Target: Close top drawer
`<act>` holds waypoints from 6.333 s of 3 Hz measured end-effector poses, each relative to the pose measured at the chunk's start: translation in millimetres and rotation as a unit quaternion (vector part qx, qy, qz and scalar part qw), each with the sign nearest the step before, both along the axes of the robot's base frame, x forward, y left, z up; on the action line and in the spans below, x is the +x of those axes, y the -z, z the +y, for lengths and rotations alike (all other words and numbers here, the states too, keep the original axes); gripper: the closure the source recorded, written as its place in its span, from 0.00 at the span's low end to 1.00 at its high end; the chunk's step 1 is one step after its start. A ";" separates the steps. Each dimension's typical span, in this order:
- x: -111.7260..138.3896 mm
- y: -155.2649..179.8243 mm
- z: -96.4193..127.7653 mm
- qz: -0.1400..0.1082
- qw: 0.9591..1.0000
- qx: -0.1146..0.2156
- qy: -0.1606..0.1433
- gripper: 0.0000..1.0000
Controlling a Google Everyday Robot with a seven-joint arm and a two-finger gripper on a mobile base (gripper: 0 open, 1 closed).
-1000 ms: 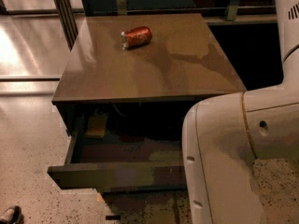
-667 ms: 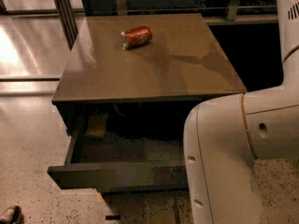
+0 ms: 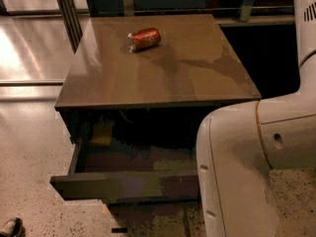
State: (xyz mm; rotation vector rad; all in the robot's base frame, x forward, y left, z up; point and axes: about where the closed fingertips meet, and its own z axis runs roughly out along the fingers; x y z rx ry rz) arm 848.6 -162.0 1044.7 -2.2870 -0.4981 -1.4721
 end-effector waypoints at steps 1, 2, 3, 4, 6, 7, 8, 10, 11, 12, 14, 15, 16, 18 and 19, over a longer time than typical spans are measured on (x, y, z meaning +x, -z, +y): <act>2.4 -6.5 -0.7 -0.003 0.999 0.036 0.006 0.00; 13.4 -16.5 -3.2 0.011 0.988 0.147 0.038 0.00; 26.2 -28.2 -5.1 0.037 0.960 0.260 0.091 0.00; 33.8 -27.8 -1.4 0.074 0.926 0.345 0.133 0.00; 35.2 -27.6 10.6 0.125 0.864 0.460 0.160 0.00; 33.2 -25.6 11.4 0.135 0.849 0.481 0.172 0.00; 33.2 -25.6 11.4 0.135 0.849 0.481 0.172 0.00; 36.0 -31.4 8.6 0.127 0.835 0.510 0.162 0.00; 36.7 -42.5 5.1 0.117 0.818 0.545 0.144 0.00; 38.8 -56.3 2.4 0.097 0.799 0.581 0.123 0.00; 40.6 -66.1 5.0 0.060 0.796 0.593 0.102 0.00; 36.8 -62.5 10.8 0.050 0.829 0.547 0.102 0.00; 34.2 -59.5 11.1 0.047 0.849 0.515 0.105 0.00; 41.3 -33.4 32.9 0.085 0.868 0.448 0.197 0.00; 39.5 -38.1 21.7 0.092 0.850 0.456 0.248 0.00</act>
Offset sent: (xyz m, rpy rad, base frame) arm 0.0165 -0.0125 0.0283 0.5979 0.0592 -0.1787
